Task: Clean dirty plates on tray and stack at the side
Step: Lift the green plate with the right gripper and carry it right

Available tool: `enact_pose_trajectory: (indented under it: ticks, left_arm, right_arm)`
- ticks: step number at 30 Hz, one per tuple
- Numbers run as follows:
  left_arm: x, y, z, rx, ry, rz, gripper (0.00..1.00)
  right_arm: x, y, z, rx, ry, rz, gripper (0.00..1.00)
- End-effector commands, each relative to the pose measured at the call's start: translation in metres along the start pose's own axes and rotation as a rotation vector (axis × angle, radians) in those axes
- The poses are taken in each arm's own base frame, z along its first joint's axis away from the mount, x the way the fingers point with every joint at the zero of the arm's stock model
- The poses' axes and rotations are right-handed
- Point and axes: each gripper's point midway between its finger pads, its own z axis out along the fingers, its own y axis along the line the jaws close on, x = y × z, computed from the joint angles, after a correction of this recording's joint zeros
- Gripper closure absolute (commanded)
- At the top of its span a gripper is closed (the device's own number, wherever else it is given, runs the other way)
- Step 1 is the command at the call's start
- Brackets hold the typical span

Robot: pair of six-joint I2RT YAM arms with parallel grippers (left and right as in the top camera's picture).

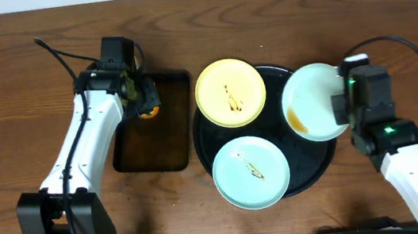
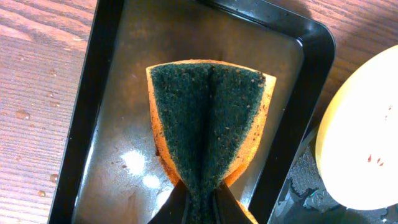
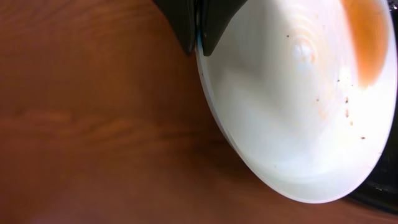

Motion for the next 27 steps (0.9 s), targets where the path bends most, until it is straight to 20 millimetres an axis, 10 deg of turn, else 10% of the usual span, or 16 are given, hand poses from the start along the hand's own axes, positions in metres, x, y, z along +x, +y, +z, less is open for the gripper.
enact_pose_trajectory:
  ticks: [1, 11, 27]
  left_arm:
    - [0.003, 0.0, 0.002, 0.006, 0.013, 0.015, 0.92]
    - [0.003, 0.0, 0.002, 0.005, 0.013, 0.015, 0.92]
    - [0.003, 0.0, 0.002, 0.005, 0.013, 0.015, 0.92]
  right_arm:
    - [-0.029, 0.002, -0.02, 0.086, -0.08, -0.12, 0.99]
    - [-0.05, 0.044, -0.058, 0.238, -0.191, -0.423, 0.99]
    - [-0.073, 0.051, -0.083, 0.356, -0.29, -0.489, 0.99]
